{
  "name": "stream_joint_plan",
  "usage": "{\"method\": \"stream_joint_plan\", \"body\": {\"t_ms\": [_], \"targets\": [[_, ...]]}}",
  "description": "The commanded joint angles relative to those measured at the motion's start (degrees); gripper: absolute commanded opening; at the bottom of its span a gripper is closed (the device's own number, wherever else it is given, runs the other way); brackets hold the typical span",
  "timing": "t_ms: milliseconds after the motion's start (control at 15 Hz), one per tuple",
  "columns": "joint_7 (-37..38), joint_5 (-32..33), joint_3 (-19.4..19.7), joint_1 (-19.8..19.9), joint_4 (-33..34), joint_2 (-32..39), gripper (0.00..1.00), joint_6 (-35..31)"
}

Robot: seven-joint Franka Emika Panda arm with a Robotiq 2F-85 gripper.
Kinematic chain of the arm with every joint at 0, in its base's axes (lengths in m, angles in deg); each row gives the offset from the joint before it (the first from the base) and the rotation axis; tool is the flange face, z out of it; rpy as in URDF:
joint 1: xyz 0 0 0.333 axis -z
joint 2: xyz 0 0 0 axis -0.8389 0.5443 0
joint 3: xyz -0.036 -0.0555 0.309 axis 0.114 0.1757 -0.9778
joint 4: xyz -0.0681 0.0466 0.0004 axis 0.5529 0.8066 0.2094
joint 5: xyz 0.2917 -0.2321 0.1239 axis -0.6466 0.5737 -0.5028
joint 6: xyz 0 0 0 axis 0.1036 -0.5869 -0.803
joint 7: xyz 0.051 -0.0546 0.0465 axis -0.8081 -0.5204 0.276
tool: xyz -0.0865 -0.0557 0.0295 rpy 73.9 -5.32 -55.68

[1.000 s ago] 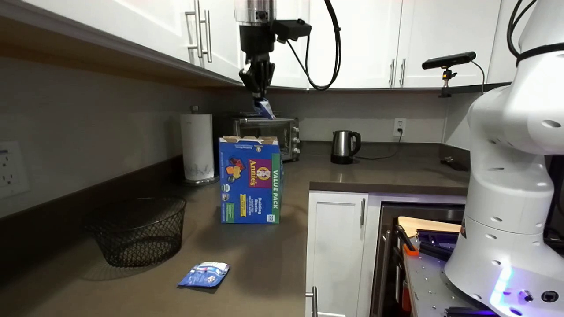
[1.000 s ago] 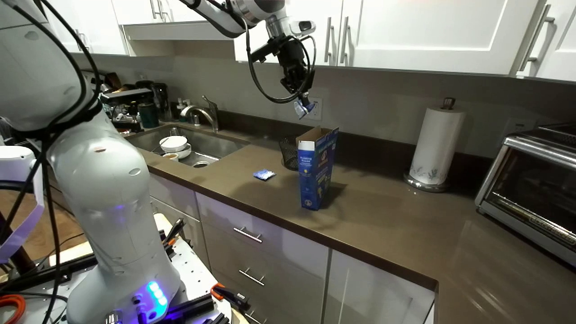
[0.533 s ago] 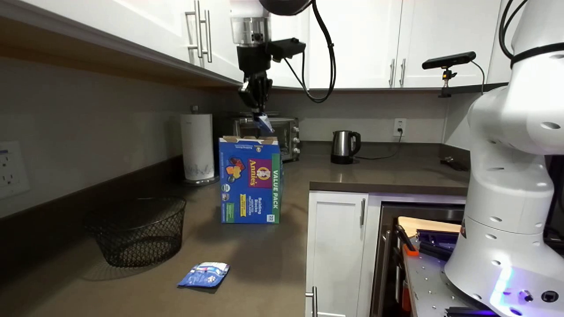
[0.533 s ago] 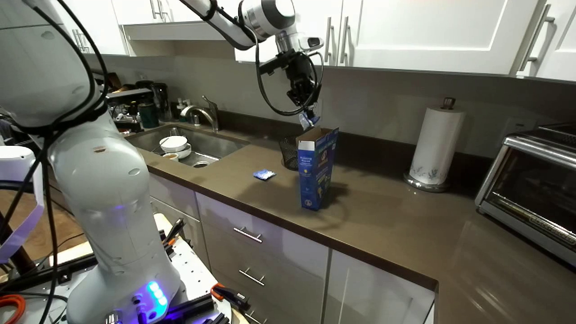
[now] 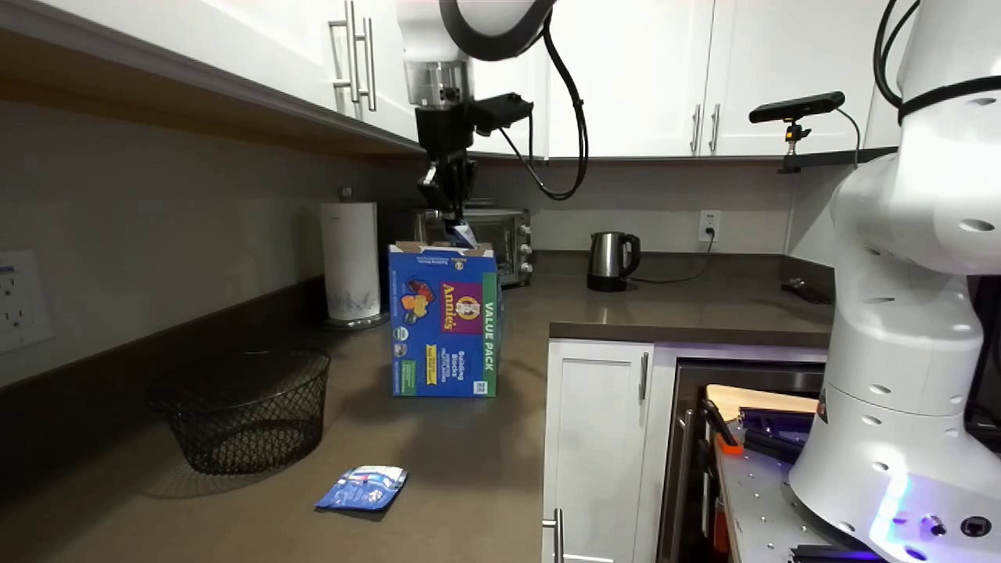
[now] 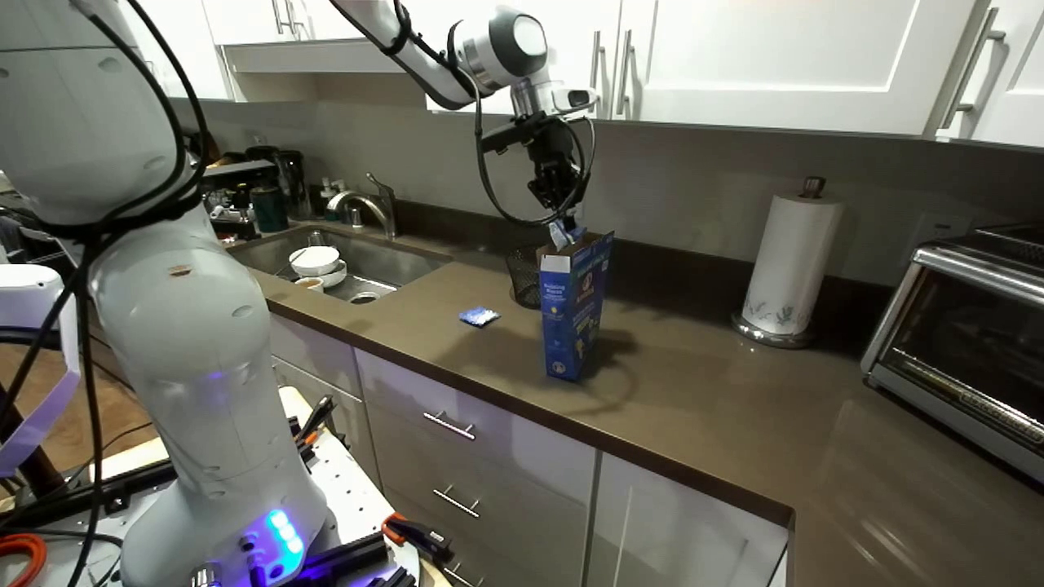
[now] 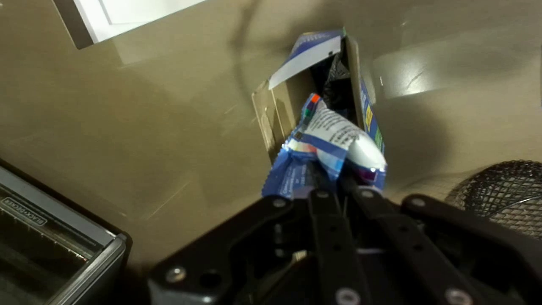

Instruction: Put the packet in the box

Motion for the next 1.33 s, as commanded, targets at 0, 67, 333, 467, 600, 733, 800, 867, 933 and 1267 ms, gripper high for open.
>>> {"method": "stream_joint_plan", "body": {"t_ms": [0,67,333,467,600,733,800,867,933,1267], "targets": [[-1.8,0.8,0.2,0.5,0.6,0.8,0.32,-0.3],[-1.8,0.6,0.2,0.4,0.5,0.4,0.32,0.4],[-2.9,-0.5,-0.3,-0.2,-0.5,-2.1,0.56,2.1],[-4.1,-1.3,-0.7,-0.7,-0.9,-3.2,0.69,3.2],[-6.7,-3.4,-1.1,-1.5,-1.3,-4.2,0.81,4.2],[-9.2,-5.2,-1.6,-2.4,-2.2,-4.9,0.94,4.4],[-10.2,-6.0,-1.9,-2.9,-2.8,-5.1,0.98,4.3],[-11.3,-6.8,-2.2,-3.4,-3.3,-5.2,1.0,4.2],[-12.8,-8.0,-2.4,-4.0,-3.9,-5.2,1.0,4.0],[-21.4,-14.7,-3.3,-6.8,-6.4,-4.4,1.0,4.6]]}}
